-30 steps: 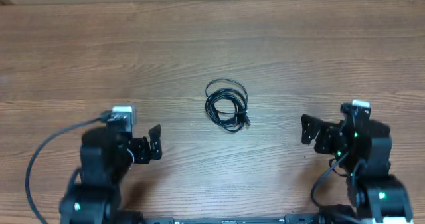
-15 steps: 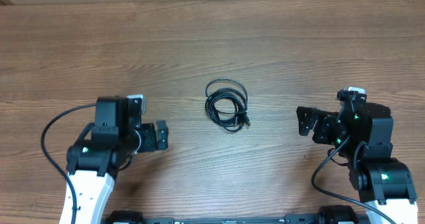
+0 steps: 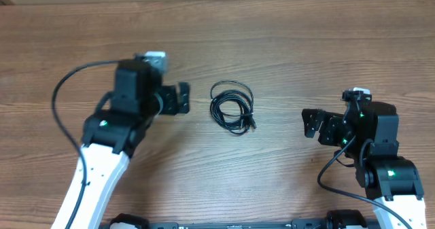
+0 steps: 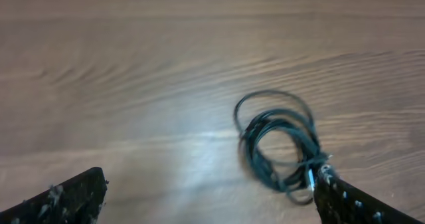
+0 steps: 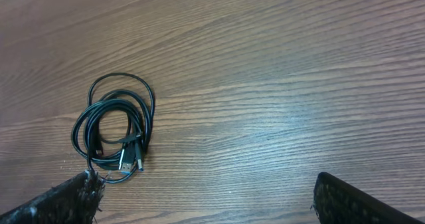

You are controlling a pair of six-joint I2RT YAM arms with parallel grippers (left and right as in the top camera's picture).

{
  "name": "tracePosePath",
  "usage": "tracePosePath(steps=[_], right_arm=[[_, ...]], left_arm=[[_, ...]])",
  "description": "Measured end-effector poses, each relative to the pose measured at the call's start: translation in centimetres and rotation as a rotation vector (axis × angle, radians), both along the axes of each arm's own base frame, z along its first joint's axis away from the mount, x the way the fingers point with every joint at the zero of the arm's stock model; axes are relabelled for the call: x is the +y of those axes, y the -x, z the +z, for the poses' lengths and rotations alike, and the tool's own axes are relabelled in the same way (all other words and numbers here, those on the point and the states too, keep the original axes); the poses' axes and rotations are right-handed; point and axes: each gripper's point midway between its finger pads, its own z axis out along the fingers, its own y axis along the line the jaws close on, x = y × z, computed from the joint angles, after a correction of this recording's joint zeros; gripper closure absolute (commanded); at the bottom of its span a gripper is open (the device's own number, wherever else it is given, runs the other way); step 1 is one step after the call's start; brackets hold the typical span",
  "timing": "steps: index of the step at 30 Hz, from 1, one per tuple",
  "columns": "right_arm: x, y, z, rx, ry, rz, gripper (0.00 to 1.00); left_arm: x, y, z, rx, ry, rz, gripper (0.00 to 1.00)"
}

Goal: Untangle cables
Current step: 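Move the left gripper forward to the black cable bundle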

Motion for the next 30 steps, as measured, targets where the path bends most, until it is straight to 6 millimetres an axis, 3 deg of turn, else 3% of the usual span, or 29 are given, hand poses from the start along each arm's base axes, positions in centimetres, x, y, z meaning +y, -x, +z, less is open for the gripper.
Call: tracePosePath(steps=[3,11,14,19,22,27,30], right_arm=[[0.2,0.0,0.0,0.002,-0.009,0.009,0.0],[0.4,0.1,0.0,0.001,-0.017,0.017,0.0],[0.4,0.1,0.0,0.002,-0.018,0.017,0.0],[0.4,0.1,0.0,0.002,-0.018,0.018,0.0],[0.4,0.1,0.0,0.002,-0.018,0.018,0.0],[0.4,0.1,0.0,0.002,-0.018,0.017,0.0],[0.4,0.1,0.0,0.002,-0.018,0.017,0.0]], left_arm=[[-1.9,-0.7,-1.8,0.042,0.0,-0.026,0.0],[-6.5,-1.9,-8.9,0.18,-0.052,-0.106,0.01],[-8.1,-1.9,-11.9,0.227,-0.089,-0.136,0.09],[-8.8,-2.3,-16.2,0.293,-0.123,-0.144,0.16],[-8.8,-2.6,-17.7,0.312,-0.135,-0.14,0.25],[-8.9,-2.9,-19.2,0.325,-0.139,-0.134,0.55],[-8.9,-2.8,-19.5,0.334,-0.135,-0.129,0.59]])
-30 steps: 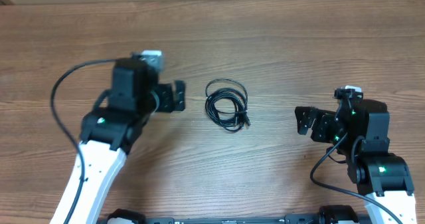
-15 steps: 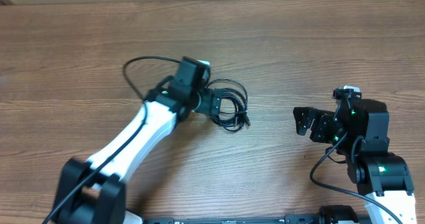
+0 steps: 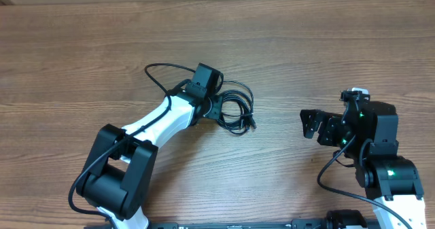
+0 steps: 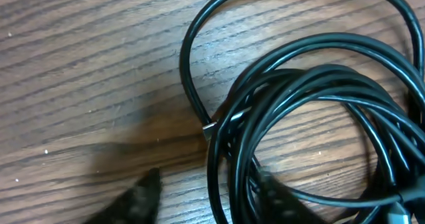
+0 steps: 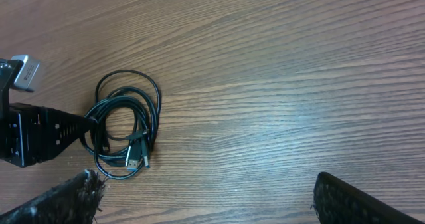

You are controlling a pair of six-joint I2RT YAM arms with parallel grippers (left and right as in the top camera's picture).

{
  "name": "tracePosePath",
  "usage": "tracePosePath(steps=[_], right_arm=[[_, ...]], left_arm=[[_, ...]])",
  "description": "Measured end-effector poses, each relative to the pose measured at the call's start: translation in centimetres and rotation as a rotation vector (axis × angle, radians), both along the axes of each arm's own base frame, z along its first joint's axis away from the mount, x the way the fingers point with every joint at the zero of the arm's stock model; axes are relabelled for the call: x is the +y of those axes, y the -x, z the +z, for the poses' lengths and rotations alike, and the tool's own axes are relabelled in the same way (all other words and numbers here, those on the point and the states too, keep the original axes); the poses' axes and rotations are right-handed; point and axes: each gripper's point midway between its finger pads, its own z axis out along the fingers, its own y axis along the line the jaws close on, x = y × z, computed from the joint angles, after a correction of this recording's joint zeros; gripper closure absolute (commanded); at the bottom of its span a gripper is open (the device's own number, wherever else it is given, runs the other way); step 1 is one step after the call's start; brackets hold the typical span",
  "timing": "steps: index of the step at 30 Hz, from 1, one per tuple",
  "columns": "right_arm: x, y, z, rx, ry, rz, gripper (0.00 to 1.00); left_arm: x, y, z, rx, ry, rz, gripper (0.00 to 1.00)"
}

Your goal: Untangle cables

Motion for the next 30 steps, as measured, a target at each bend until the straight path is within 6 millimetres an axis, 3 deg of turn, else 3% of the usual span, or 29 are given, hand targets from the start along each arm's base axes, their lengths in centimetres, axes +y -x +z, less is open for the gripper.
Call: tracePosePath(steps=[3,5,8,16,20,23,26,29,30], right_arm=[[0.0,0.0,0.0,-0.001,0.001,0.0,0.0],[0.0,0.0,0.0,0.0,0.0,0.0,0.0],[0.0,0.0,0.0,0.0,0.0,0.0,0.0],[0.1,0.0,0.0,0.0,-0.004,0.005,0.0],[0.9,-0.3,0.2,-0.008,-0.036,0.037,0.0],[1.5,-0.6,-0.4,0.019,-0.063,0.062,0.0],[2.1,-1.0,-1.6,0.066,-0.087,0.084,0.0],[3.4,-1.6,-2.8,0.108,-0.117,0.13,0.0],[4.0,-1.9,-2.9,0.106,-0.124,0.153,0.0]], left_arm=[[-0.2,0.1,0.0,0.006,0.011,-0.005,0.61],[-0.3,0.2,-0.2,0.014,0.014,-0.008,0.79],[-0.4,0.5,-0.7,0.032,0.02,-0.013,0.96],[-1.2,1.1,-0.7,0.071,0.059,-0.032,0.96],[-2.0,1.5,0.4,0.112,0.095,-0.053,0.96],[-3.9,0.9,3.2,0.09,0.186,-0.092,0.96],[-6.0,0.2,7.8,0.029,0.304,-0.147,0.96],[-7.4,0.6,11.5,-0.007,0.405,-0.205,0.96],[-7.8,1.0,12.0,0.002,0.43,-0.222,0.96]])
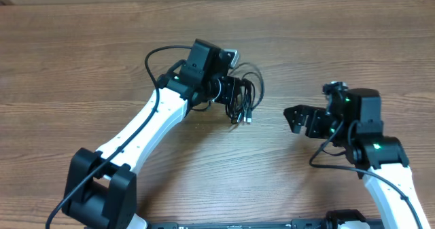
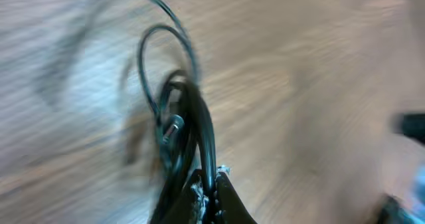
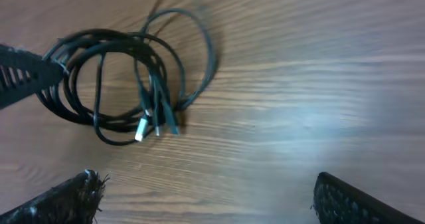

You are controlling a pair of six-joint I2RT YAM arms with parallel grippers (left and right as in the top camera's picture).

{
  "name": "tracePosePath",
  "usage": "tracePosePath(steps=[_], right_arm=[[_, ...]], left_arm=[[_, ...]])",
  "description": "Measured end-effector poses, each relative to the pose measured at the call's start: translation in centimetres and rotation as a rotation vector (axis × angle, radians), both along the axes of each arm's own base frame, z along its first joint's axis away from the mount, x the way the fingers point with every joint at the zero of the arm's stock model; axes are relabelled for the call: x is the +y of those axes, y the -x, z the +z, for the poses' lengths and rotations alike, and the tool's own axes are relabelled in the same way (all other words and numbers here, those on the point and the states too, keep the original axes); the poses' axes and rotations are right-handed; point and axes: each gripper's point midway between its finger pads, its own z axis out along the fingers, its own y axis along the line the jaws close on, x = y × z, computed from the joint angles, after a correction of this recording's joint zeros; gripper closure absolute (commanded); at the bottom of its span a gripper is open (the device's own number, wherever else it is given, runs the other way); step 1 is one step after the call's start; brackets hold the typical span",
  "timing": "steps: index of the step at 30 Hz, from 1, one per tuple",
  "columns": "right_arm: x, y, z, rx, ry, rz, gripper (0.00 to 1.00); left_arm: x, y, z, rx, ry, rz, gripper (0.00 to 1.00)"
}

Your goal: Untangle cables

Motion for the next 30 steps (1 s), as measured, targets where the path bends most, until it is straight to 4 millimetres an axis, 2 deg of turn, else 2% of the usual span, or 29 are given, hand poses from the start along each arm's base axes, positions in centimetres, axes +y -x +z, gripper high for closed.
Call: tracePosePath(steps=[5,10,11,13,16,19,23,25,28,30], right_arm=[[2.9,-0.9,-0.4,-0.018,-0.024,0.097,0.0],[4.3,-1.4,-1.0,-0.018,-0.03,0.141,0.0],[4.5,-1.6,-1.2,-0.016,-0.032,0.146,0.03],[4.7,-1.9,-1.5,-0.013,-0.032,0.15,0.11],[4.8,-2.6,-1.8,-0.021,-0.034,0.147,0.33],[4.8,-3.0,-2.2,-0.015,-0.037,0.137,0.47],[4.2,-3.4,-3.2,0.023,-0.024,0.076,0.84],[3.8,-3.6,-3.6,0.04,-0.019,0.039,0.96],[3.6,-3.7,-3.7,0.046,-0.015,0.019,0.96],[3.5,-3.6,-3.9,0.054,-0.008,0.012,0.96]], left_arm=[[-2.1,1.5,1.5,0.023,0.128,-0.117,0.96],[-4.0,2.4,4.0,0.006,0.276,-0.23,0.96],[-4.4,2.7,4.5,0.003,0.306,-0.253,0.96],[-4.9,3.0,5.4,-0.005,0.354,-0.293,0.96],[-5.3,3.6,6.3,-0.001,0.402,-0.33,0.96],[-5.6,4.0,7.0,0.009,0.44,-0.355,0.96],[-5.8,4.4,7.4,0.023,0.468,-0.376,0.96],[-5.8,4.5,7.5,0.025,0.47,-0.378,0.96],[-5.6,4.3,6.9,0.037,0.447,-0.356,0.96],[-4.9,3.9,5.5,0.062,0.38,-0.296,0.96]])
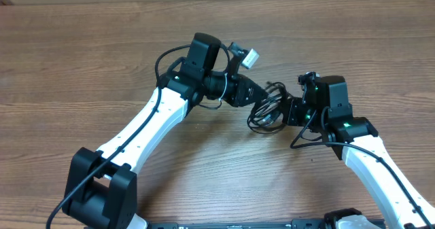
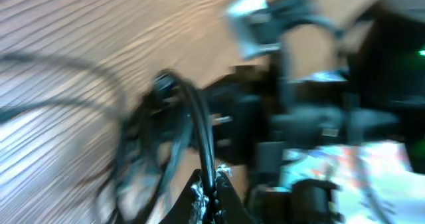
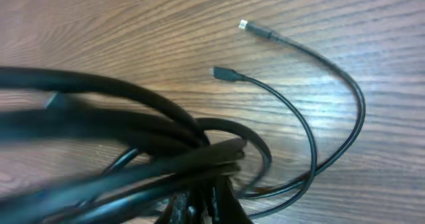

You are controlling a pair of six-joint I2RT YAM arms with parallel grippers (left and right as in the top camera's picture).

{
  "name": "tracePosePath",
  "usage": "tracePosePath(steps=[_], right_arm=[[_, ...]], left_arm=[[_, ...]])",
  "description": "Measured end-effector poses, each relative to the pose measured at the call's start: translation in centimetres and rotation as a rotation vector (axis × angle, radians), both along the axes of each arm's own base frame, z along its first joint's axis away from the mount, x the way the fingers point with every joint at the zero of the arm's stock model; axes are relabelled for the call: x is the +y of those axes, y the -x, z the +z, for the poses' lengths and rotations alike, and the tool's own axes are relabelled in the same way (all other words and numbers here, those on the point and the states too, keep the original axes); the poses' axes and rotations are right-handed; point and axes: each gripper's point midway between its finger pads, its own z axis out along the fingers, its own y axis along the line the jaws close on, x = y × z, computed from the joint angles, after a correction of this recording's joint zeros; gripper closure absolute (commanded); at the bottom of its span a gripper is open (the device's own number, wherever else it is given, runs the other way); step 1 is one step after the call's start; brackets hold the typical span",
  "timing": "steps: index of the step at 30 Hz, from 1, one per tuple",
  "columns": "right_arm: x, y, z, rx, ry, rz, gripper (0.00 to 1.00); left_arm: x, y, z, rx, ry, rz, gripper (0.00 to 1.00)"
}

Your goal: Untangle cables

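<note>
The black cable bundle [image 1: 267,108] hangs between my two grippers near the middle of the table. My left gripper [image 1: 253,97] points right and is shut on a thick strand [image 2: 199,117]; its tips [image 2: 207,184] pinch it in the blurred left wrist view. My right gripper [image 1: 284,111] meets the bundle from the right. In the right wrist view its jaws [image 3: 199,207] are shut on several strands [image 3: 133,127]. Two thin loose ends with plugs, one [image 3: 252,28] and the other [image 3: 222,72], trail onto the wood.
The wooden table [image 1: 81,39] runs to a far edge at the top of the overhead view. The left arm's own wire [image 1: 162,60] loops above its forearm. The right arm's body [image 1: 340,117] stands close behind the bundle.
My right gripper was open and apart from the bundle; now it is further left and shut on it. The left gripper has carried the bundle to the right.
The coil lay flat between two open grippers that stood well apart. Then my left gripper was at the coil's left edge. Then it was shut on the coil and held it up. Now both grippers hold the bundle close together.
</note>
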Motion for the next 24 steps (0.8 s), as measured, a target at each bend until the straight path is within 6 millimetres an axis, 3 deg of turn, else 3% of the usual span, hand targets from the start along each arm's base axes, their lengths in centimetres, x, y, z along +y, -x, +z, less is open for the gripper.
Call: tracePosePath(steps=[5,8,14,18,19,21,24], right_arm=[[-0.7,0.2,-0.4,0.018,0.034,-0.031,0.96],[-2.5,0.4,-0.5,0.024,0.105,-0.111,0.96],[-5.9,0.0,1.7,-0.064,0.219,-0.265,0.96],[-6.5,0.1,2.4,-0.089,0.234,-0.295,0.94],[-6.5,0.2,2.3,-0.083,0.233,-0.293,0.74],[-6.1,0.3,2.2,-0.074,0.217,-0.279,0.21],[-4.6,0.5,2.3,-0.064,0.149,-0.222,0.05]], left_arm=[[4.1,-1.6,-5.1,0.048,-0.305,0.207,0.96],[7.2,-2.6,-7.2,0.048,-0.469,0.317,0.96],[12.0,-4.1,-8.8,0.056,-0.628,0.464,0.96],[12.0,-4.3,-8.2,0.063,-0.56,0.415,0.96],[11.6,-4.2,-7.7,0.058,-0.53,0.387,0.96],[10.8,-4.2,-6.8,0.044,-0.485,0.35,0.96],[8.6,-4.4,-2.5,-0.046,-0.349,0.256,0.96]])
